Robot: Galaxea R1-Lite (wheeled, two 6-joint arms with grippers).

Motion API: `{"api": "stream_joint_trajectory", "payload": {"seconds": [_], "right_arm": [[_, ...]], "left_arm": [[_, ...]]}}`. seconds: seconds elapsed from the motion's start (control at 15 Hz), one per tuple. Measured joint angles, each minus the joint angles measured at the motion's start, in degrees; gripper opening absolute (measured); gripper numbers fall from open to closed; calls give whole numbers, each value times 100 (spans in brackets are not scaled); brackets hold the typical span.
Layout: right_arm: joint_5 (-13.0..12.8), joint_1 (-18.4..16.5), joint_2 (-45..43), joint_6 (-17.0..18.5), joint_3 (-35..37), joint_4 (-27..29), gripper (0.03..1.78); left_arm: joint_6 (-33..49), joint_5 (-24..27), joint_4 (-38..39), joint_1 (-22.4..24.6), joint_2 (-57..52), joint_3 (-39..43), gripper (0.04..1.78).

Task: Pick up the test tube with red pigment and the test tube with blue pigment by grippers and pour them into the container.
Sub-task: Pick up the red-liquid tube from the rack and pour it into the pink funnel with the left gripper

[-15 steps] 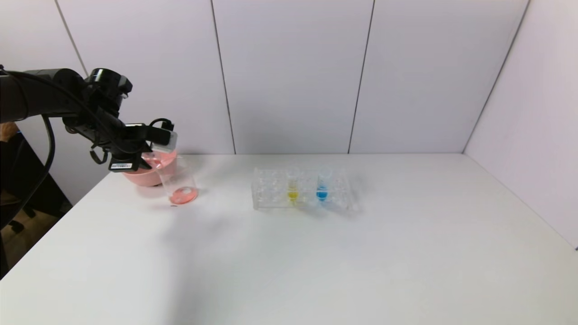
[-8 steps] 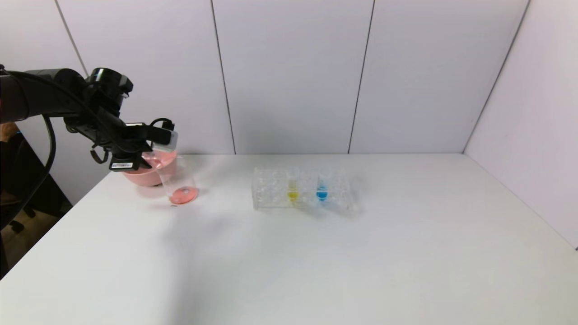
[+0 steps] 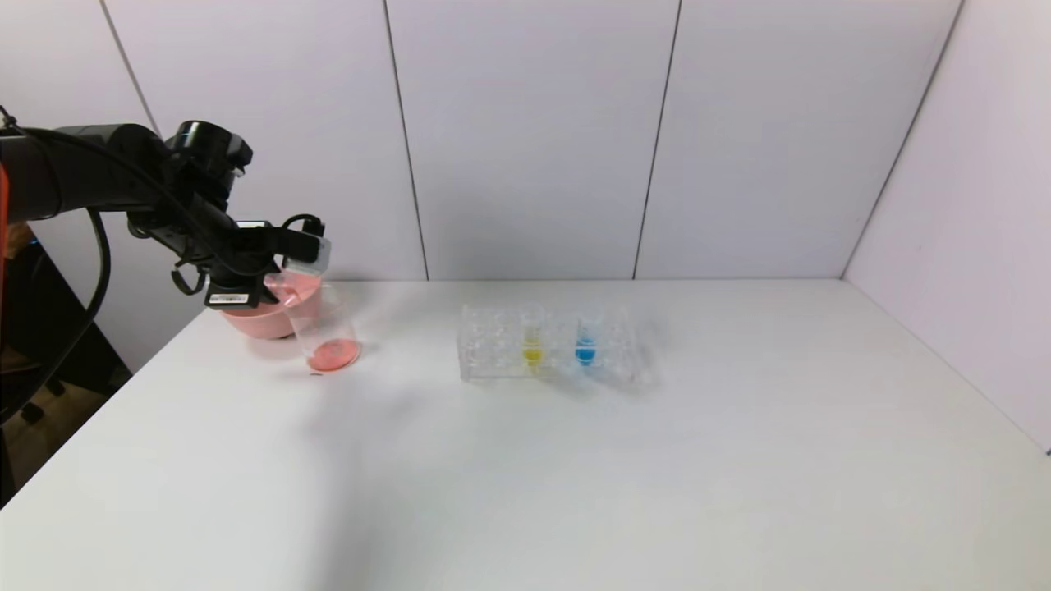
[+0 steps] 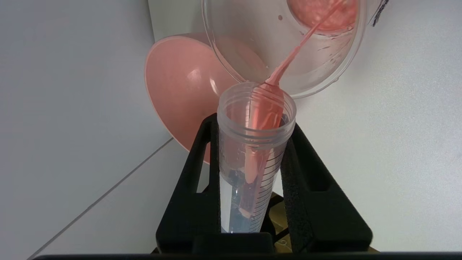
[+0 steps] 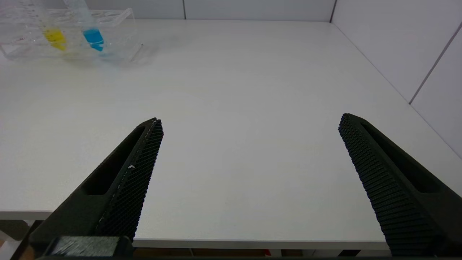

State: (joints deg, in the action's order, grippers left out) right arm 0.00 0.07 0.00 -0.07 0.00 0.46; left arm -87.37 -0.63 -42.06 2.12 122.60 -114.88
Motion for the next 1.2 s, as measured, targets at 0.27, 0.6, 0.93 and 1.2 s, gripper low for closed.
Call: {"api": "stream_joint_trajectory", "payload": {"seconds": [0.27, 0.6, 0.93, 1.2], "right_arm": [[0, 0, 0, 0, 0, 0, 177], [0, 0, 0, 0, 0, 2, 177], [0, 0, 0, 0, 0, 0, 177], [0, 0, 0, 0, 0, 0, 177]], "left_arm": [[22, -297, 63, -87, -2, 0, 50], [33, -363, 66, -124, -5, 0, 50], [79, -495, 68, -166, -13, 0, 50], [93, -506, 66, -171, -13, 0, 50]]}}
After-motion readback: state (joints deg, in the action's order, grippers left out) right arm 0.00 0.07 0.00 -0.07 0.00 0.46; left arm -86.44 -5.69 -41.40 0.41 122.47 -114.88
